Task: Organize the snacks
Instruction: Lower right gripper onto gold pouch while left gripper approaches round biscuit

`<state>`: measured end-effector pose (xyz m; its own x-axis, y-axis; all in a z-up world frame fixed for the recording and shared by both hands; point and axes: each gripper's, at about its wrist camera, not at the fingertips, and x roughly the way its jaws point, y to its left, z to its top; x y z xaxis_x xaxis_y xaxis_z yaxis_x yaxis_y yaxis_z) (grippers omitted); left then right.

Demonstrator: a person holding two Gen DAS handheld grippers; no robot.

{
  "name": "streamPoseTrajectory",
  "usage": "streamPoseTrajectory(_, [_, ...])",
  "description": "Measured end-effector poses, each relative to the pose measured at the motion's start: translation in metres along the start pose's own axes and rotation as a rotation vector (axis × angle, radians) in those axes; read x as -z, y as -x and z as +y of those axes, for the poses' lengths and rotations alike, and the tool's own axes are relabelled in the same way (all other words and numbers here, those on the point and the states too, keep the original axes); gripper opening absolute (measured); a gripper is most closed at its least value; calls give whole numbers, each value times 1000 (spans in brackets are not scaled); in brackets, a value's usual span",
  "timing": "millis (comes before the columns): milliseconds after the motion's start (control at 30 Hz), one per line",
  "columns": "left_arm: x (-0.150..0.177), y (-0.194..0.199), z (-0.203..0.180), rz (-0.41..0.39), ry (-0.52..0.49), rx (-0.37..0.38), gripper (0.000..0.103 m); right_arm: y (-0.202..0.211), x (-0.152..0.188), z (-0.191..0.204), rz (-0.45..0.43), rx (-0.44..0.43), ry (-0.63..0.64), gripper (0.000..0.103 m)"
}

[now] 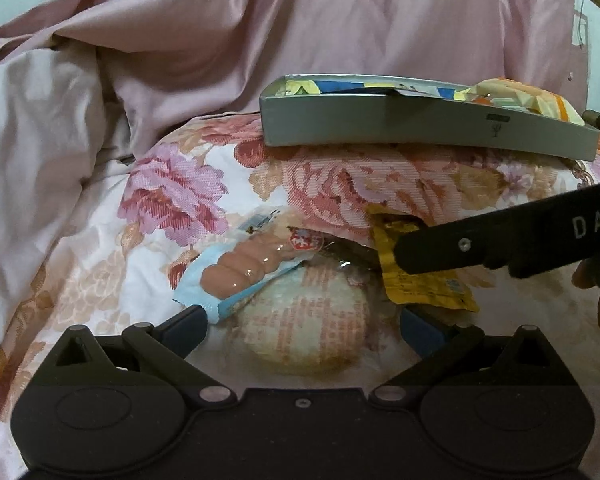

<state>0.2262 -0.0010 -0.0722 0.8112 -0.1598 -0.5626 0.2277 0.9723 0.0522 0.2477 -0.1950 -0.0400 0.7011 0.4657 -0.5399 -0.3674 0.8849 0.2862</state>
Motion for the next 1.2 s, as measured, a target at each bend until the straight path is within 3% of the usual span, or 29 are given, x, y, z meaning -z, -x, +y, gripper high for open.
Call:
streamPoseTrajectory(400, [2, 0, 7, 6, 38, 15, 102, -20, -2, -1, 33, 42, -36, 99])
streamPoseTrajectory(567, [3, 4, 6, -3, 40, 41, 97, -20, -1, 7, 66, 88, 16, 90])
streamPoseTrajectory(800, [3, 5, 11, -6, 80, 55, 89, -13, -6, -1, 104, 116, -8, 65])
streamPoseTrajectory(933, [3, 5, 11, -8, 82, 50, 91, -6, -8, -8, 122, 123, -39, 56])
streamPoseTrajectory(1000, [3, 0, 11, 8, 82, 52, 98, -3, -9, -10, 126, 131, -44, 55])
streamPoseTrajectory(1200, [1, -8, 13, 29, 88, 59, 100, -8, -7, -8, 95, 72, -76, 64])
